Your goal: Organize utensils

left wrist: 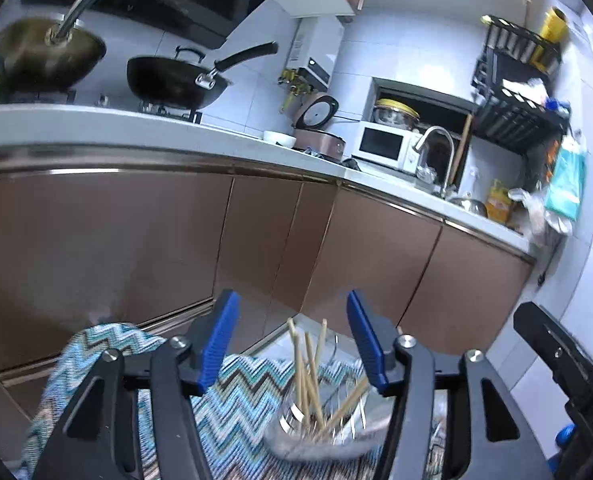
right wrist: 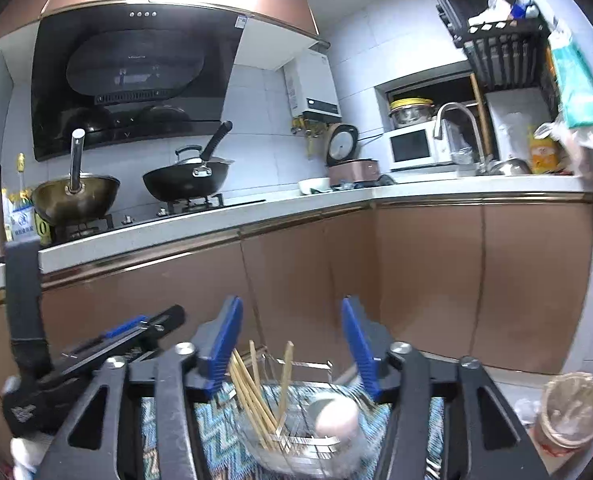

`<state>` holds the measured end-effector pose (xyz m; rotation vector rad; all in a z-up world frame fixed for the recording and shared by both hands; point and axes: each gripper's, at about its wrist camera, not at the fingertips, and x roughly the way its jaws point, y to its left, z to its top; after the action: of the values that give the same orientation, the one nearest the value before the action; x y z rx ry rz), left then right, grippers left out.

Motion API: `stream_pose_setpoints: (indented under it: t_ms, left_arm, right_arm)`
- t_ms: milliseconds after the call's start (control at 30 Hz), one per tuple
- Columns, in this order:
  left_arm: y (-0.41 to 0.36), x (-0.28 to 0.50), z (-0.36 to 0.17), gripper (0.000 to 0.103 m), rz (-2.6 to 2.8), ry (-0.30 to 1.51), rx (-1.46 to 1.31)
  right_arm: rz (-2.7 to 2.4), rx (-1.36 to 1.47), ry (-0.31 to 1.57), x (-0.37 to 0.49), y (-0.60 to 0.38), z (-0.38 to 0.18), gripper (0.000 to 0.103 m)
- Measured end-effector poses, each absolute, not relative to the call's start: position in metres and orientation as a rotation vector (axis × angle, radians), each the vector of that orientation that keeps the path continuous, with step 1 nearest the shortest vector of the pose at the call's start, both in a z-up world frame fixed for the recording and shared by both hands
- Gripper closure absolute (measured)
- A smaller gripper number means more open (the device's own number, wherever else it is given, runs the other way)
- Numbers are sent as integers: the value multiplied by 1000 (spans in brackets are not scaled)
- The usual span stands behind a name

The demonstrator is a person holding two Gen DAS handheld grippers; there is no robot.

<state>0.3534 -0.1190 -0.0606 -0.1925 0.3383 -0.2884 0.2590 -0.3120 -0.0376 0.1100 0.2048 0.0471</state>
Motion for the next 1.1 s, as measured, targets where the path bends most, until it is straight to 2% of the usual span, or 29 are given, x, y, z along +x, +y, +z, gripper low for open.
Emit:
stream_pose_setpoints:
  t_ms: [167, 267, 433, 633, 833, 1100]
  left_arm:
    - [-107, 305, -54, 45, -270, 347, -136]
    - [-98, 278, -53, 41, -251, 354, -111]
    - [-86, 237, -46, 40, -231, 349, -75]
    - [-77, 187, -35, 31, -179, 307, -7]
    - [-72, 151, -23, 26, -122, 278, 21]
    - [-61, 121, -14, 26, -104, 254, 21]
  right_arm:
    - [-70, 36, 281, 215, -302, -44, 26]
    - [-122, 2, 306, 189, -296, -48, 21]
    - [-166, -30, 308, 149, -283, -43, 13]
    - [-199, -50, 270, 105, -272, -30, 1]
    - [-217, -39, 237, 70, -270, -17, 0]
    - [-233, -24, 207, 40, -271, -10, 0]
